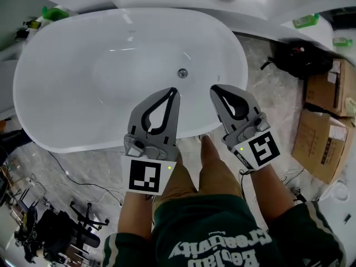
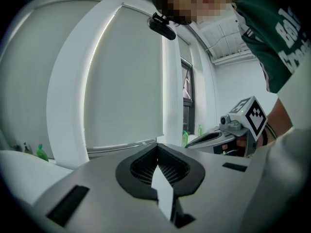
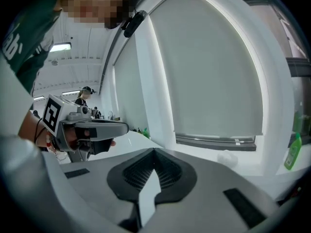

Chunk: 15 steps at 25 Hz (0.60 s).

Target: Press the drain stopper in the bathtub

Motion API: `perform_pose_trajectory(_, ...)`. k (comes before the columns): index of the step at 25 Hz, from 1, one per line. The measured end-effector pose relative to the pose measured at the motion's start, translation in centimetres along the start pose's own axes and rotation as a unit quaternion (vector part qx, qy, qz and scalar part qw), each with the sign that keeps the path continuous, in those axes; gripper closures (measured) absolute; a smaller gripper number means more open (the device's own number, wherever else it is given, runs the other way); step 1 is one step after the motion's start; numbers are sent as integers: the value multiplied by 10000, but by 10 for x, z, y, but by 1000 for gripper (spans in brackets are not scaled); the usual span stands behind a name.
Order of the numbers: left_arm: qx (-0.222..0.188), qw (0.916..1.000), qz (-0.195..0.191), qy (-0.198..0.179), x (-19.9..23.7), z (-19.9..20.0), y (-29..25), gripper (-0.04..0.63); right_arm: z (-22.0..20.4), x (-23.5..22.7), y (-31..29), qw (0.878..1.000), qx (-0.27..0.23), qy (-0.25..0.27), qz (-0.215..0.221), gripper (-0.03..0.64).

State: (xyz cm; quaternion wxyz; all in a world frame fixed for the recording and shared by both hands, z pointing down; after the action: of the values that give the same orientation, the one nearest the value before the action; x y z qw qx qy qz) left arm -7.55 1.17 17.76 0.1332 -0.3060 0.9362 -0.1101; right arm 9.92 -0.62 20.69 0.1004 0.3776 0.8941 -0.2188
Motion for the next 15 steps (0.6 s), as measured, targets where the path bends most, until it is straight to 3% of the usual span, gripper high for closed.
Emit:
perform_pose_trajectory(9, 37, 9998, -148, 119, 1, -81, -11, 586, -75, 0, -51, 9975, 708, -23, -33, 601)
perform_pose_trajectory(15, -8, 9990, -445, 44, -1, -133, -19, 586, -119, 2, -84, 9950, 991, 146, -14, 603)
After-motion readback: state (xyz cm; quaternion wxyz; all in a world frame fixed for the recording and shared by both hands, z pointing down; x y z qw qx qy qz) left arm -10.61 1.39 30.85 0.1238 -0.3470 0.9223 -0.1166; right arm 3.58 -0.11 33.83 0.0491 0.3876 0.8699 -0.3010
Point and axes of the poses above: the fingertips, and each gripper's own axes: y backward along the fingers, x to its left, z out of its top, the point moved 8 cm from there along y, backward along the fingers, and after that the axes turned 11 degrees about -y, right-handed, at the moved point
